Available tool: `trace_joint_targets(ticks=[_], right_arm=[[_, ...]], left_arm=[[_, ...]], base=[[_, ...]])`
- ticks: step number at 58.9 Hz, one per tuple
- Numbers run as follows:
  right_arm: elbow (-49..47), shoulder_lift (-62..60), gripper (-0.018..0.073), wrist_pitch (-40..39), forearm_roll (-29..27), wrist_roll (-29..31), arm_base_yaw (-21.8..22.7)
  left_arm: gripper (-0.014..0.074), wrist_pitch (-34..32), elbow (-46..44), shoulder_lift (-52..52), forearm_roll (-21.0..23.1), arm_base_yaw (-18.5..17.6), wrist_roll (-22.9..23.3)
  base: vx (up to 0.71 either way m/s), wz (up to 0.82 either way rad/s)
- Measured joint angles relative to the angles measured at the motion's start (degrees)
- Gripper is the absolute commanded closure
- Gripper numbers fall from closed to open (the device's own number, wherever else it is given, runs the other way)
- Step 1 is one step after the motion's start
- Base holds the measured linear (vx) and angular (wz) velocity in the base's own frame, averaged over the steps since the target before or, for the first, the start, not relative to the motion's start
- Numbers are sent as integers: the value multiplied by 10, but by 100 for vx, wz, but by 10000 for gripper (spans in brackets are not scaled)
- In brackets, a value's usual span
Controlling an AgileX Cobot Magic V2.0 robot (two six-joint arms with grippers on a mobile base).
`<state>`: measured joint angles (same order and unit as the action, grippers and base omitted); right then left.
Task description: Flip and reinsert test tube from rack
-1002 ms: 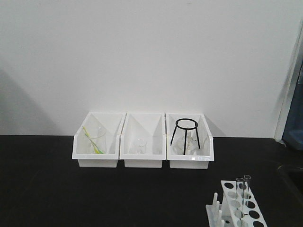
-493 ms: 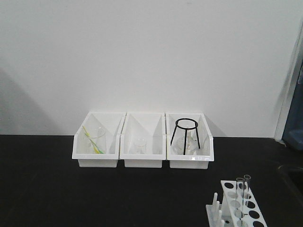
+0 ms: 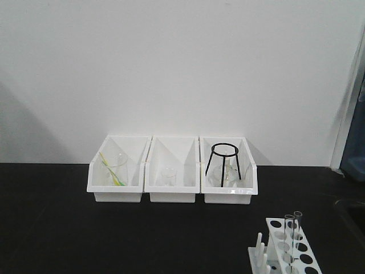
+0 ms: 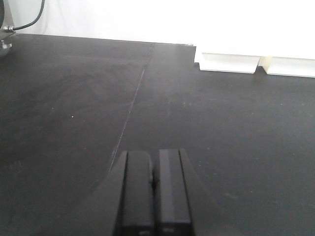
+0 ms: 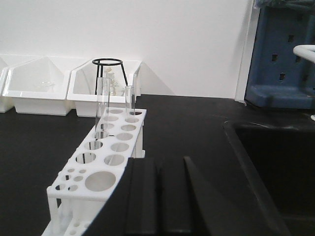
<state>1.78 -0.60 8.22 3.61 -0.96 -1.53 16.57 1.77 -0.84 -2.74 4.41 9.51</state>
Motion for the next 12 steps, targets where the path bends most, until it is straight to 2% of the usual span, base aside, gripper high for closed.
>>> trace_joint_targets(ticks=[12], right_arm=[[0,0,571,0,0,0,0]], left_arm=[[603,0,0,0,0,0,0]], base=[[0,0]])
